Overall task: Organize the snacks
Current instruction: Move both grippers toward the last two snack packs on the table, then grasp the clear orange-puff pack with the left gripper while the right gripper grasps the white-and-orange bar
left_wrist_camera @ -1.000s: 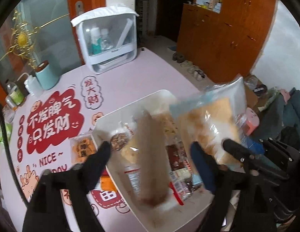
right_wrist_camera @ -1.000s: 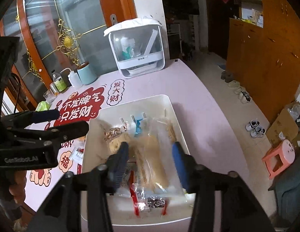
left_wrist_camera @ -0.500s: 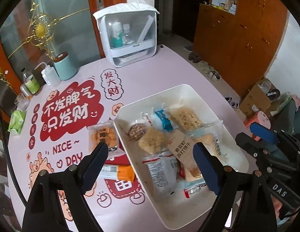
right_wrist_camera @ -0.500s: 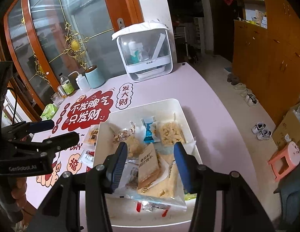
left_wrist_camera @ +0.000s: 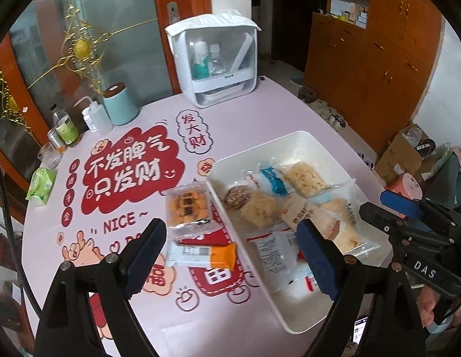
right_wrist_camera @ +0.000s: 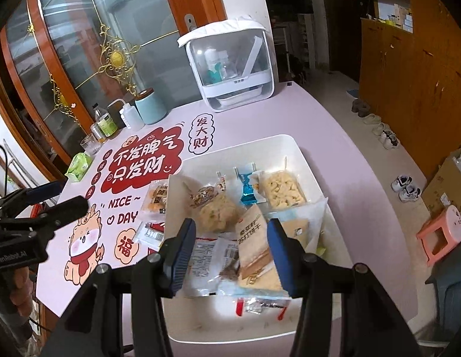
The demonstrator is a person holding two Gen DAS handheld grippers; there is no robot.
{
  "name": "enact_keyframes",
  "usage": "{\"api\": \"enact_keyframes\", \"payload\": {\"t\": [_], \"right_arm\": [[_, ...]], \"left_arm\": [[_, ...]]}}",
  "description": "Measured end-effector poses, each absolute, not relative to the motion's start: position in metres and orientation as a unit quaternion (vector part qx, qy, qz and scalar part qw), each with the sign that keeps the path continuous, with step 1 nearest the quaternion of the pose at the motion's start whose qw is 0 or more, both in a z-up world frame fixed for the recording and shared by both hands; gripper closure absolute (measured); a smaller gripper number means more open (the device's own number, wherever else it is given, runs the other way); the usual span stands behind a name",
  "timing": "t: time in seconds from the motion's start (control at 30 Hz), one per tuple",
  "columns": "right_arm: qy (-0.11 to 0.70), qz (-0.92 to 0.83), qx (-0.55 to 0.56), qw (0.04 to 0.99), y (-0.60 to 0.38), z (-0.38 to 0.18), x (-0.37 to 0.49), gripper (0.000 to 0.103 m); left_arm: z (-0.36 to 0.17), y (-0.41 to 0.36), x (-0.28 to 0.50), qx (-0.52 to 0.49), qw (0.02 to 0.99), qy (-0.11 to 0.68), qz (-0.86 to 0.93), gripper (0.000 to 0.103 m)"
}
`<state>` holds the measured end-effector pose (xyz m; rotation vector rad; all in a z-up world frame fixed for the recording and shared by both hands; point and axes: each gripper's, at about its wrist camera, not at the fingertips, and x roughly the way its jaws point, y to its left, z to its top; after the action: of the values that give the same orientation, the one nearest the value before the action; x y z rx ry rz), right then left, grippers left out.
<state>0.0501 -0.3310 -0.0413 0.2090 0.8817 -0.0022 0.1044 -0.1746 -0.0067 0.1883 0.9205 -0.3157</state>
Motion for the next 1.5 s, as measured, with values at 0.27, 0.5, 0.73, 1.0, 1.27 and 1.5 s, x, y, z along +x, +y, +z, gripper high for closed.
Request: {"api": "enact_keyframes", "payload": {"t": [0.27, 0.5, 0.73, 1.0, 1.27, 1.5], "right_arm": [[0.436, -0.030, 0.128, 0.890, -0.283, -0.037, 0.050, 0.053], [0.452, -0.030, 0.125, 0.883, -0.218, -0.046, 0.055, 0.052], [0.476, -0.021, 0.144, 0.867, -0.165, -0.093, 0.065, 0.052], [0.473, 0.025, 0.048, 0.880, -0.130, -0.155, 0.097, 0.052], [0.505, 0.043, -0.043, 0.861, -0.120, -0.204, 0.143, 0.052], [0.508, 0.072, -0.081, 0.854, -0.122, -0.213, 0.161, 0.043]], "left_arm": [[0.000, -0.097, 0.111, 0.087, 0.886, 0.433, -0.142, 0.014], [0.001, -0.025, 0.131, 0.130, 0.885, 0.425, -0.142, 0.014], [-0.003, 0.010, 0.167, 0.205, 0.873, 0.401, -0.188, 0.014], [-0.065, -0.011, 0.204, 0.316, 0.813, 0.398, -0.283, 0.014], [-0.122, -0.042, 0.224, 0.362, 0.755, 0.417, -0.353, 0.014], [-0.147, -0.046, 0.247, 0.344, 0.737, 0.454, -0.364, 0.014]]}}
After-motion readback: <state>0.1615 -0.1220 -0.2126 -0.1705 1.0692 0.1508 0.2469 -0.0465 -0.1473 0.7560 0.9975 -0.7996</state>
